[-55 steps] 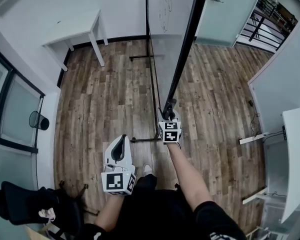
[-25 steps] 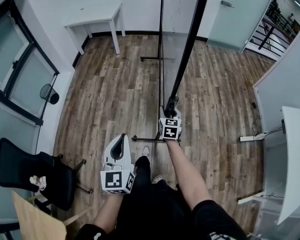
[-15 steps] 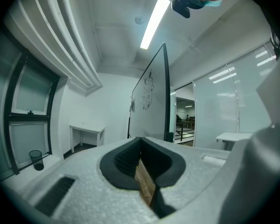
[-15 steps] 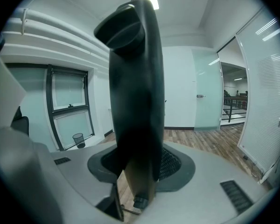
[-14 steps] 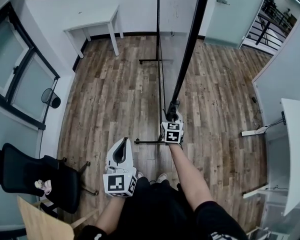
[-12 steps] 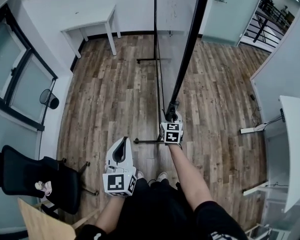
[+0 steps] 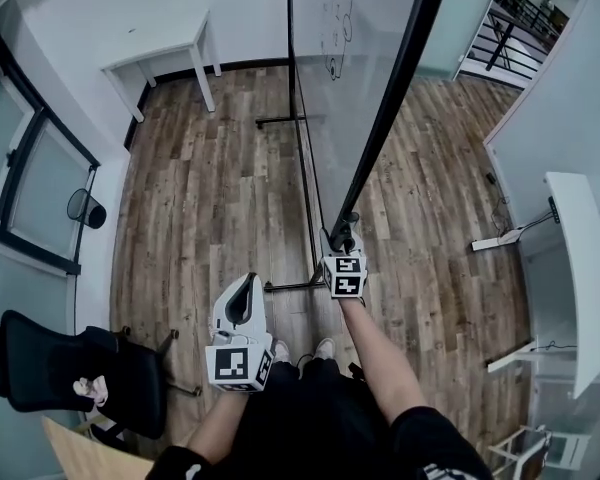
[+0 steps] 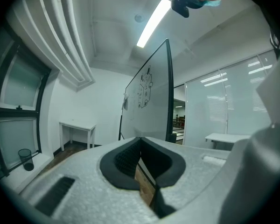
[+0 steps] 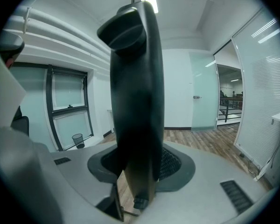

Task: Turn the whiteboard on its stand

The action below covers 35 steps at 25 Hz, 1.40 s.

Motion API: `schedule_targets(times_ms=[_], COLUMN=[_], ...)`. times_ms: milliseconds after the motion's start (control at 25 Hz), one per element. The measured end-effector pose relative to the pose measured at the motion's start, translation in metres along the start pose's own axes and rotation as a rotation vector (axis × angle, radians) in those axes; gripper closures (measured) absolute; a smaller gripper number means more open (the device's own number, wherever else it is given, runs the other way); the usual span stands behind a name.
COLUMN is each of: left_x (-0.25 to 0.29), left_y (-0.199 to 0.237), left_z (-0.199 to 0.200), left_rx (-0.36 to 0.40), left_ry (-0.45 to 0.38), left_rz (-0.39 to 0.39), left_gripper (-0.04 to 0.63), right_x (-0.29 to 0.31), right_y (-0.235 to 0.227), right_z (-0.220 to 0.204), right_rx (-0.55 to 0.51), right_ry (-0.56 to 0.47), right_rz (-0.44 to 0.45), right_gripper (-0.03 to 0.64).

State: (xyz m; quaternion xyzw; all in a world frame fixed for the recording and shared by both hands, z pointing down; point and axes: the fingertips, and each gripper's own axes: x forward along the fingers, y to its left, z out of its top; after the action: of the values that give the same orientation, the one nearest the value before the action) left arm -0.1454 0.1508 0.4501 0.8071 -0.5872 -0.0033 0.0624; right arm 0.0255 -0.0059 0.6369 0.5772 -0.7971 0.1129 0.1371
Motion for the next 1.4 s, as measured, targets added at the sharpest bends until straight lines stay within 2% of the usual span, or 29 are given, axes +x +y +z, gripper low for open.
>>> schedule_targets(times_ms=[480, 1400], left_x=[-0.010, -0.009], left_y=[-0.012, -0.012], left_z=[0.005, -0.011], left_rx=[-0.017, -0.034], left_ry=[-0.001, 0.026], left_rz=[-0.021, -0.030], left_gripper=[0.580, 0.580], right_x=[-0.046, -0.083], right_y=[0.010, 0.032], right_z=[-0.010, -0.030], right_rx=[0.000, 0.004], right_ry=[0.003, 0.024], right_rz=[0.008, 0.013], right_gripper=[0.449, 0.449])
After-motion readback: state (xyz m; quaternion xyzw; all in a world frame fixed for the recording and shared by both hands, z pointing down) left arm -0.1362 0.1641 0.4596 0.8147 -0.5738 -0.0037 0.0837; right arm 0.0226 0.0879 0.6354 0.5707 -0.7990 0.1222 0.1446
